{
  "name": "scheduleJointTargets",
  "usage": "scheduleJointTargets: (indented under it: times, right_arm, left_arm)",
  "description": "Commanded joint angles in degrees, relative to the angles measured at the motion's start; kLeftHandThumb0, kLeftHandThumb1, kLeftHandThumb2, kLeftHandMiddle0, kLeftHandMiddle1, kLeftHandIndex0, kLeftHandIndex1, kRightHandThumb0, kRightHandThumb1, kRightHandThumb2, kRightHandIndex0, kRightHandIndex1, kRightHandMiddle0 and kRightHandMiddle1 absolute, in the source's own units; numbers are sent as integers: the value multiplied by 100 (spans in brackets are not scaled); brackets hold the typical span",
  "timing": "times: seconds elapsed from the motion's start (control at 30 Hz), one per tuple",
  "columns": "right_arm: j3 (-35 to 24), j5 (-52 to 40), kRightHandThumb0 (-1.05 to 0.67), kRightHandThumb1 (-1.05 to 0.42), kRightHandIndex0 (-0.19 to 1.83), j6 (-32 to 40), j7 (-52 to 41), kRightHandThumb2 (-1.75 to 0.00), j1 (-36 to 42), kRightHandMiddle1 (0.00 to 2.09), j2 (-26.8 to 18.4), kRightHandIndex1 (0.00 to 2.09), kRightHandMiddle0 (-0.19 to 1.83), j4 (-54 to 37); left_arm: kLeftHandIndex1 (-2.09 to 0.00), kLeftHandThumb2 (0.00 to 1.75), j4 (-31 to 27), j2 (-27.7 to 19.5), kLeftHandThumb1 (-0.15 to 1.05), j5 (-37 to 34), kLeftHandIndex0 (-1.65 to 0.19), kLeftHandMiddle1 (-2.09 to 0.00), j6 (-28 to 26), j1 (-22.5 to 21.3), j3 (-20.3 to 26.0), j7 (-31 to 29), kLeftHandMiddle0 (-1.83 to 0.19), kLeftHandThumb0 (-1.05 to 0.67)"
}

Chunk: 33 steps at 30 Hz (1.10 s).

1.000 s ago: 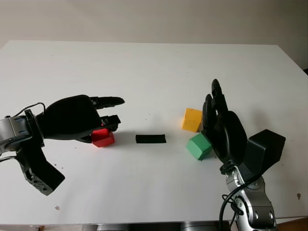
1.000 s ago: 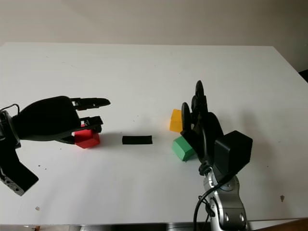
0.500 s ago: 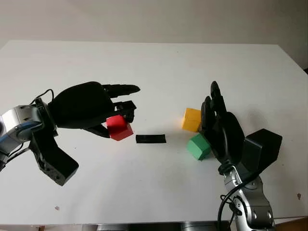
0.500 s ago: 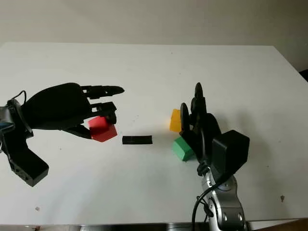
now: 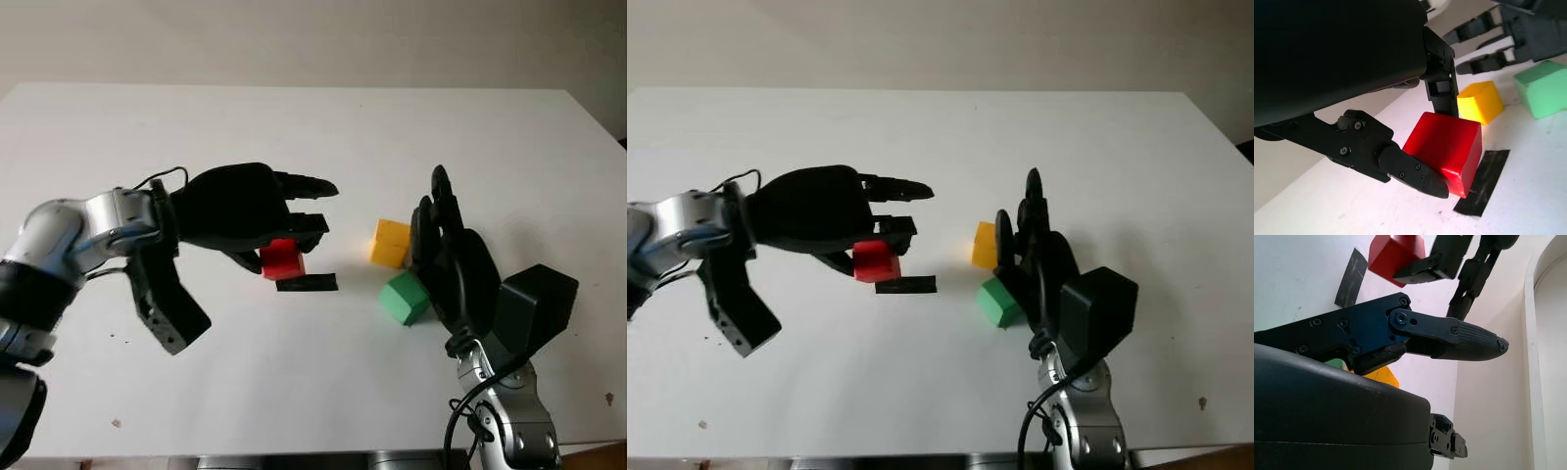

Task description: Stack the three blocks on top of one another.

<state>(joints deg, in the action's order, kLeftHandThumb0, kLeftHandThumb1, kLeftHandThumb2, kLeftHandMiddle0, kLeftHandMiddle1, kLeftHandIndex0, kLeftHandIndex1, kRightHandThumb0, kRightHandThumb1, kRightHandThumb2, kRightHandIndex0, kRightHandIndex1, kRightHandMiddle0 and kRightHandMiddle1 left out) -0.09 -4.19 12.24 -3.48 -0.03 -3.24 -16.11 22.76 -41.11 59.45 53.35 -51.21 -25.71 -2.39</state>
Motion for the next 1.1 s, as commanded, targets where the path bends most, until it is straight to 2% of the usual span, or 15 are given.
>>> scheduleJointTargets:
  times: [0.0, 0.1, 0.17, 0.3, 0.43, 0.77, 0.87, 1.07]
  right_arm:
    - [-43, -16, -77, -105, -19, 20, -2, -59, 16, 0, -20, 0, -19, -117]
    - [-47, -4, -76, -105, -19, -26, -12, -59, 33, 0, -28, 0, -19, -98]
    - [-49, -4, -75, -105, -19, -36, -15, -59, 49, 0, -26, 0, -19, -104]
    - [-50, -5, -75, -105, -19, -45, -9, -59, 80, 0, -20, 0, -19, -144]
    - [-57, -4, -75, -105, -19, -11, -6, -58, 103, 0, -26, 0, -19, -177]
    - [-54, 10, -75, -105, -19, 42, 22, -58, 144, 0, -16, 0, -19, -226]
    - [-57, 9, -75, -105, -19, 27, 36, -57, 152, 0, -7, 0, -19, -231]
    - [-49, -6, -75, -105, -19, 44, 47, -57, 166, 0, -4, 0, -19, -250]
  left_arm:
    - [-141, 5, 164, 100, 91, 210, -37, -7, 85, -298, -180, 258, -28, -37]
    - [-150, 5, 324, 209, 92, 481, -35, -6, 120, -542, -408, 402, -27, -36]
    - [-165, 5, 417, 262, 91, 623, -38, -7, 124, -636, -516, 635, -28, -36]
    - [-168, 5, 619, 343, 91, 743, -37, -6, 120, -794, -697, 860, -25, -37]
    - [-158, 5, 771, 425, 90, 542, -38, -5, 146, -848, -740, 675, -24, -39]
    - [-149, 5, 1038, 600, 89, 166, -41, -5, 126, -800, -753, 441, -24, -41]
    - [-137, 5, 1109, 634, 89, -48, -42, -6, 120, -778, -746, 245, -25, -47]
    - [-131, 5, 1135, 628, 90, -390, -44, -5, 129, -724, -705, -135, -23, -53]
